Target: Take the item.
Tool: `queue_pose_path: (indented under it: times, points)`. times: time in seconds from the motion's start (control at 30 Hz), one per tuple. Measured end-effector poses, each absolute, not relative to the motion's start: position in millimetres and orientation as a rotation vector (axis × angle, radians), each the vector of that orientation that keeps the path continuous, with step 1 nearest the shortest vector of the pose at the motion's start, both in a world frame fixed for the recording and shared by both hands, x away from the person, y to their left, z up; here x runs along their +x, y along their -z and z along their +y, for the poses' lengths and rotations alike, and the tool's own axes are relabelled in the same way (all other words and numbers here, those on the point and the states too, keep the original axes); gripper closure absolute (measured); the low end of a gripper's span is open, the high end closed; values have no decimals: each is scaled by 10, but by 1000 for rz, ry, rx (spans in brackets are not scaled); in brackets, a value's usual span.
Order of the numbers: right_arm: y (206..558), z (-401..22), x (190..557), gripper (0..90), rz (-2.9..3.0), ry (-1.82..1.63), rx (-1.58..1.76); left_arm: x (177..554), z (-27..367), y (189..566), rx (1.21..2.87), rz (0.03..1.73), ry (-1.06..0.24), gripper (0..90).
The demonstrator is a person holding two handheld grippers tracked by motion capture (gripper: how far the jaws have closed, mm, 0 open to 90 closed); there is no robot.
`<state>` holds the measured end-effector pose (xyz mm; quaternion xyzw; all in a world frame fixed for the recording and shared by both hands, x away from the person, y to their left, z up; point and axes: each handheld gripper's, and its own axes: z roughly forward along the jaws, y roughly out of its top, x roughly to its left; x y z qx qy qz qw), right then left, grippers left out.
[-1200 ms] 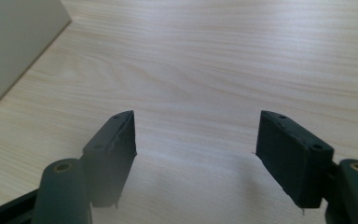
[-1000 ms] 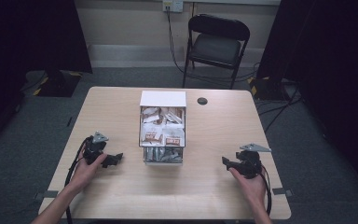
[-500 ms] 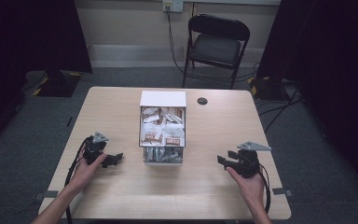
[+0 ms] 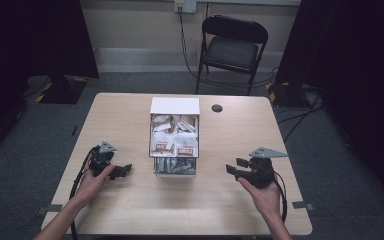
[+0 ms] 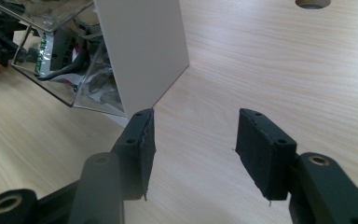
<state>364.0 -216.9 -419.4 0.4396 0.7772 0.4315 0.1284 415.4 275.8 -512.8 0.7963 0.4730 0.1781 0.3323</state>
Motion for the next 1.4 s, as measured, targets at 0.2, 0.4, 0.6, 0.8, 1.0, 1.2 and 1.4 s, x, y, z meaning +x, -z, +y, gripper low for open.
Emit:
queue_pose_path:
  times: [0.2, 0.4, 0.6, 0.8, 1.0, 1.2, 1.4]
  points:
    - [4037, -2109, 3623, 531, 2262, -1291, 1232, 4154, 2758, 5128, 2080, 1236, -465, 0]
    - [3913, -2007, 3650, 529, 2272, -1322, 1197, 4154, 2758, 5128, 2080, 1236, -465, 0]
    - [3840, -1947, 3712, 530, 2257, -1342, 1201, 4154, 2758, 5128, 2081, 1236, -465, 0]
    - [3661, -1886, 3762, 530, 2227, -1386, 1179, 4154, 2758, 5128, 2081, 1236, -465, 0]
    - [3524, -1844, 3799, 530, 2218, -1429, 1145, 4154, 2758, 5129, 2080, 1236, -465, 0]
    - [3395, -1792, 3811, 543, 2208, -1456, 1122, 4154, 2758, 5128, 2081, 1236, -465, 0]
    - [3337, -1792, 3805, 546, 2204, -1467, 1115, 4154, 2758, 5128, 2080, 1236, -465, 0]
